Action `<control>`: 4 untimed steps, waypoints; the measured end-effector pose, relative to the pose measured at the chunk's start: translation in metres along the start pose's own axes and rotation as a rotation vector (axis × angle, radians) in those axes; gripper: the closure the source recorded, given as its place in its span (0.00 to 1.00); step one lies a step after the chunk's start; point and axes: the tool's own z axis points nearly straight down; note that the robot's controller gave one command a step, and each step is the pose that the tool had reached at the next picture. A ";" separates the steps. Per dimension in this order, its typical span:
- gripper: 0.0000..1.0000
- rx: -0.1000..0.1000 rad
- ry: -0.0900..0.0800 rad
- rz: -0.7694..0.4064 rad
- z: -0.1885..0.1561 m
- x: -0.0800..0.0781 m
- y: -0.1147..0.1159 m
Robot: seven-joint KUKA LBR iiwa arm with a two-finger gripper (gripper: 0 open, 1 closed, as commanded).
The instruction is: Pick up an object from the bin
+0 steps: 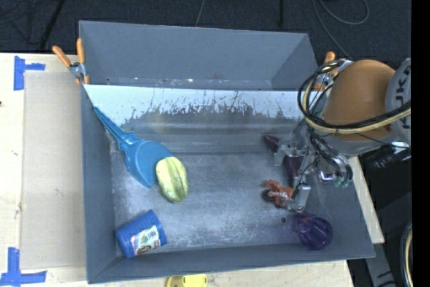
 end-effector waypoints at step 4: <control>1.00 0.001 -0.006 -0.040 0.073 0.007 -0.023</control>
Offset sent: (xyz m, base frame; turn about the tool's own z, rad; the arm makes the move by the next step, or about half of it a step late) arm -0.0080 -0.0243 -0.0721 -0.0342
